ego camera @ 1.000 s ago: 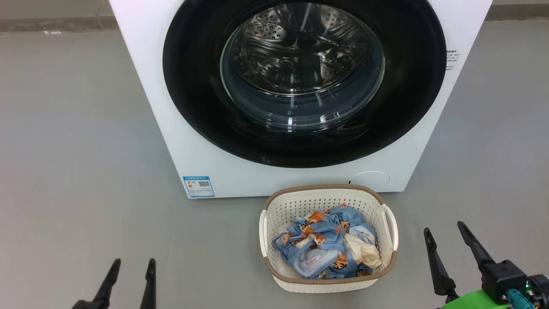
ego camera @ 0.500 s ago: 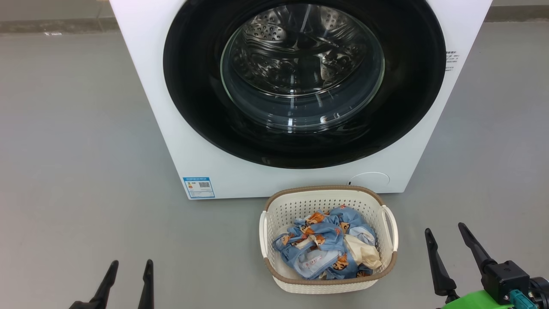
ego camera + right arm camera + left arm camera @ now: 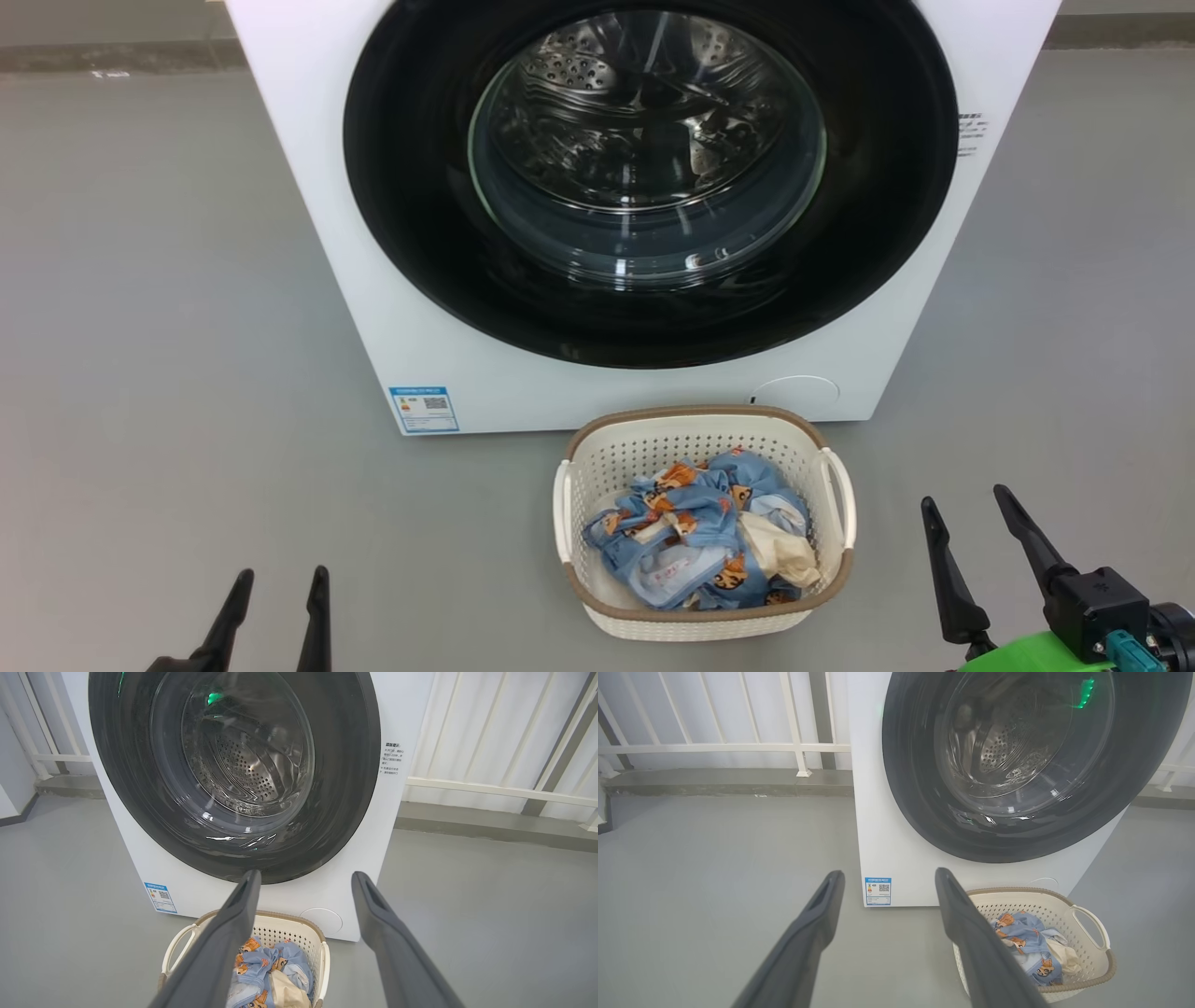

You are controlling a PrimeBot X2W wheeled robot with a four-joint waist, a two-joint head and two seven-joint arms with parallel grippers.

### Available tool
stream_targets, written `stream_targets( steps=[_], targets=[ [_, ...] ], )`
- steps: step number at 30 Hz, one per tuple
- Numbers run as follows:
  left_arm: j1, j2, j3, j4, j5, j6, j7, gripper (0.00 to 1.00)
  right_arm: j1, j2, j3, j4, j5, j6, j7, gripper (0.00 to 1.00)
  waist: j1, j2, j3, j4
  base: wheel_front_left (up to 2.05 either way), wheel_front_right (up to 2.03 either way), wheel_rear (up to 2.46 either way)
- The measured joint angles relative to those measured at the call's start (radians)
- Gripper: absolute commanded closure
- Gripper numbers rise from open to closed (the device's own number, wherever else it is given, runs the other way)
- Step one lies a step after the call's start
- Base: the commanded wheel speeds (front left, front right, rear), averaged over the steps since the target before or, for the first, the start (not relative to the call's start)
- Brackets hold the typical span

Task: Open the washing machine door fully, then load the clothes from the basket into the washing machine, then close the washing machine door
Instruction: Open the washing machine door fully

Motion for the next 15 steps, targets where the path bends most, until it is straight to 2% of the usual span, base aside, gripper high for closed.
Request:
stream_targets(
  steps=[5, 15],
  targets=[
    [0.000, 0.001, 0.002, 0.000, 0.000, 0.000, 0.000, 0.00, 0.000, 0.002, 0.001, 0.000, 0.000, 0.000, 0.000, 0.00, 0.0000, 0.0000, 0.003, -0.002, 0.93, 0.93, -1.85],
    [0.000, 0.000, 0.004, -0.001, 0.000, 0.000, 0.000, 0.00, 0.000, 0.002, 0.000, 0.000, 0.000, 0.000, 0.000, 0.00, 0.0000, 0.0000, 0.009, -0.004, 1.22, 1.22, -2.45]
  ],
)
